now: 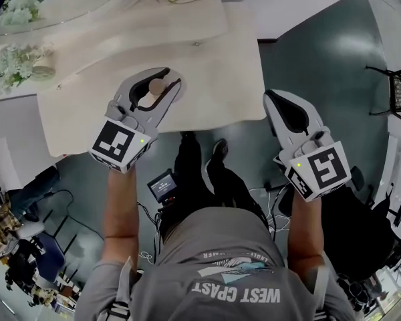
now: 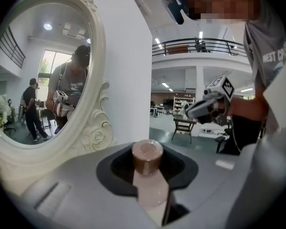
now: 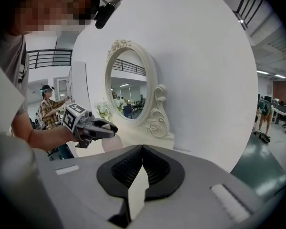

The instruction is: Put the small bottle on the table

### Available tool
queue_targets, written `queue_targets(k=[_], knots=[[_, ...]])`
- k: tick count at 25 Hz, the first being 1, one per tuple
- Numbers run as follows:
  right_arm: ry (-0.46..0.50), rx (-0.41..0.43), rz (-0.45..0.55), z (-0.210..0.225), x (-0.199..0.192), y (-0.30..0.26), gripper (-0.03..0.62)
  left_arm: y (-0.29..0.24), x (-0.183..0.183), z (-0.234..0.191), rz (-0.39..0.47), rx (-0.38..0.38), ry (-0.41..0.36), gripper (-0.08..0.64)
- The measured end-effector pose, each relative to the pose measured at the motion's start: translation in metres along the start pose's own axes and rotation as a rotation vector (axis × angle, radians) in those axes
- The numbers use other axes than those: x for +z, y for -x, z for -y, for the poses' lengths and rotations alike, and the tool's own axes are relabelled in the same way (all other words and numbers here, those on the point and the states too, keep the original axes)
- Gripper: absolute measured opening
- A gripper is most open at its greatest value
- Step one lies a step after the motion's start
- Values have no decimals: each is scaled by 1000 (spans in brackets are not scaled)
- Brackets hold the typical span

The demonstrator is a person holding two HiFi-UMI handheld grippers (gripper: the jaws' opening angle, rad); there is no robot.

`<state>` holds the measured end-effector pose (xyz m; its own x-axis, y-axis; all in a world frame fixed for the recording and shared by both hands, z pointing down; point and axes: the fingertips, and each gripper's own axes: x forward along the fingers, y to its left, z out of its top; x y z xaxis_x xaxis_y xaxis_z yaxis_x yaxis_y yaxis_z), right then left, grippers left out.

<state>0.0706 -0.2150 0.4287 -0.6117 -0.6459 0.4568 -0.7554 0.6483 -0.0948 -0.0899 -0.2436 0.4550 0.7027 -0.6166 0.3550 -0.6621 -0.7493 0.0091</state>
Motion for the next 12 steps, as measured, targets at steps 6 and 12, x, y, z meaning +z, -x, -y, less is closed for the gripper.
queue_targets(k=[6, 12], knots=[[-24, -1, -34, 12, -17, -21, 3, -26, -27, -11, -32, -21, 21, 104], [-43, -10, -47, 21, -27, -34, 3, -46, -43, -19, -55, -40, 21, 104]])
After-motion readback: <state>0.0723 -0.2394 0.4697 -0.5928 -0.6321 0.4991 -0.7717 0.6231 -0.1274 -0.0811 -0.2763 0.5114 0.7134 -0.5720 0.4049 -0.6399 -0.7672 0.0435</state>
